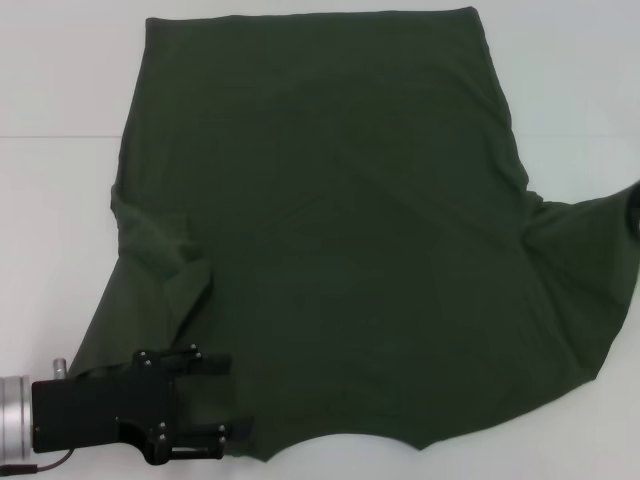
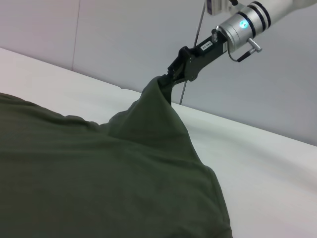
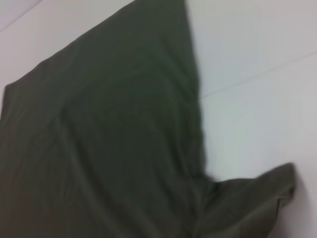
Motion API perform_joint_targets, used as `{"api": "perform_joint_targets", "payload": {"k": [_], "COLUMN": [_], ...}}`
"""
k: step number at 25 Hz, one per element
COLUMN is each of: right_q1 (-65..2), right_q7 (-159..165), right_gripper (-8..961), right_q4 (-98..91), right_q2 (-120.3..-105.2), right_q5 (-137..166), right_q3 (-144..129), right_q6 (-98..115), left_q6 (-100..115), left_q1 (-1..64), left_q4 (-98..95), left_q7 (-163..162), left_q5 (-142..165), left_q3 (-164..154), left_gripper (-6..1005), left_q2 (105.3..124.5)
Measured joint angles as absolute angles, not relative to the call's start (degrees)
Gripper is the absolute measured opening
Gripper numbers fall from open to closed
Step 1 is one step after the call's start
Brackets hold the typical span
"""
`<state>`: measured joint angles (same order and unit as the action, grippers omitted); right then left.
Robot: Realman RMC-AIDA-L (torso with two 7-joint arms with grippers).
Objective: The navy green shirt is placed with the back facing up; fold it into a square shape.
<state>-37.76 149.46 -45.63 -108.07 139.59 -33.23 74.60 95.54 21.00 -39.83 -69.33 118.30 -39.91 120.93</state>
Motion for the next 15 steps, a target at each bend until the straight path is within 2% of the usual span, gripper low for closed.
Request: {"api": "perform_joint_targets", "payload": {"k": [7, 15], "right_q1": [-41.3, -45.0], "right_q7": [149.0, 148.8], "right_gripper": [29, 32], "right_q4": [-45.4, -43.2], "right_q2": [-110.30, -113.56], "right_q5": [139.5, 139.5], "right_q3": [-37.4, -43.9], "right_q6": [74.9, 73.5], "left_q6": [95.5, 95.5], "left_q1": [21.0, 20.8], "left_q4": [-39.8, -39.8], "left_q7": [-69.4, -69.4], "left_q5": [118.5, 118.6], "left_q3": [-39.8, -39.8], "left_gripper": [824, 824], "left_q2": [120.94, 121.00]}}
